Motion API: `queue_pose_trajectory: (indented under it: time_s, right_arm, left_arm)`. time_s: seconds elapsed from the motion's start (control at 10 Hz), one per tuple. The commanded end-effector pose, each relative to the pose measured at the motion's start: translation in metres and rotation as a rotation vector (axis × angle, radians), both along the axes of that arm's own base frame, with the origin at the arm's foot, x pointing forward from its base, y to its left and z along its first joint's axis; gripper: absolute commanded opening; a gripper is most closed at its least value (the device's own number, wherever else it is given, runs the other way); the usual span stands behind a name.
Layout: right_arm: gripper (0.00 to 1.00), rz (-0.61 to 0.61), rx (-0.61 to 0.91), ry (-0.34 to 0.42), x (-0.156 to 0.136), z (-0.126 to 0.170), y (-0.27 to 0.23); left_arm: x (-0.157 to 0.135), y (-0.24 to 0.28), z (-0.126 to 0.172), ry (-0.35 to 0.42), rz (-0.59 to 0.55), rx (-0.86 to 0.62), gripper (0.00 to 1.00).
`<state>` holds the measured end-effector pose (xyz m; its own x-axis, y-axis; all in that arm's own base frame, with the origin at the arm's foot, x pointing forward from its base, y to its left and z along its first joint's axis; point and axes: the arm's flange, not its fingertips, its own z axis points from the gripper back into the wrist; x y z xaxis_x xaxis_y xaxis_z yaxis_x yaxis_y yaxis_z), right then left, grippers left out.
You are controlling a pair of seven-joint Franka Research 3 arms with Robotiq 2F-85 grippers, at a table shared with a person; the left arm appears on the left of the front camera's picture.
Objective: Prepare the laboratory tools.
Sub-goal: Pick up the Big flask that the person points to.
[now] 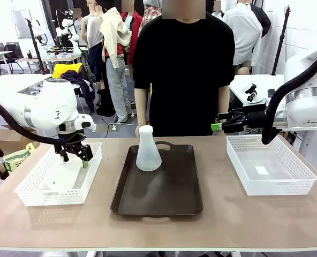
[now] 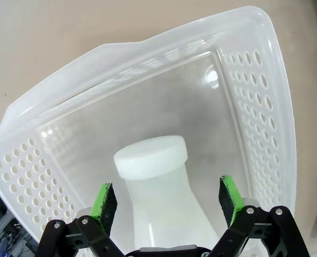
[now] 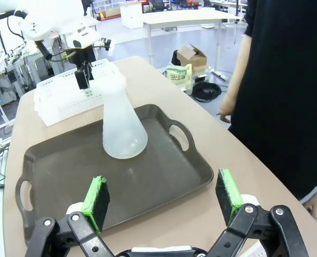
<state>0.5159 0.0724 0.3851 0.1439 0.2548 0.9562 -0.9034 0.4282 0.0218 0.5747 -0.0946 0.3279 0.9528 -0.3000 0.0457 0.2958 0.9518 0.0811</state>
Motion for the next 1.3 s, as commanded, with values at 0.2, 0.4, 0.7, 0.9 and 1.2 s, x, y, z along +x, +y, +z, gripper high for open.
queue_pose_trajectory:
  time_s: [0.2, 0.4, 0.7, 0.9, 1.2]
  right_arm:
    - [1.00, -0.003, -0.007, 0.003, 0.000, 0.001, 0.001]
    - [1.00, -0.003, -0.007, 0.003, 0.000, 0.001, 0.001]
    - [1.00, -0.003, -0.007, 0.003, 0.000, 0.001, 0.001]
    - [1.00, -0.003, -0.007, 0.003, 0.000, 0.001, 0.001]
    - [1.00, -0.003, -0.007, 0.003, 0.000, 0.001, 0.001]
  left_arm:
    - [0.013, 0.000, -0.006, -0.009, 0.030, -0.038, 1.00]
    - [0.016, 0.004, -0.004, -0.016, 0.047, -0.040, 1.00]
    - [0.018, 0.004, -0.003, -0.015, 0.052, -0.048, 1.00]
    - [0.020, 0.006, -0.006, -0.003, 0.053, -0.057, 0.90]
    - [0.019, 0.007, -0.007, -0.005, 0.055, -0.069, 0.34]
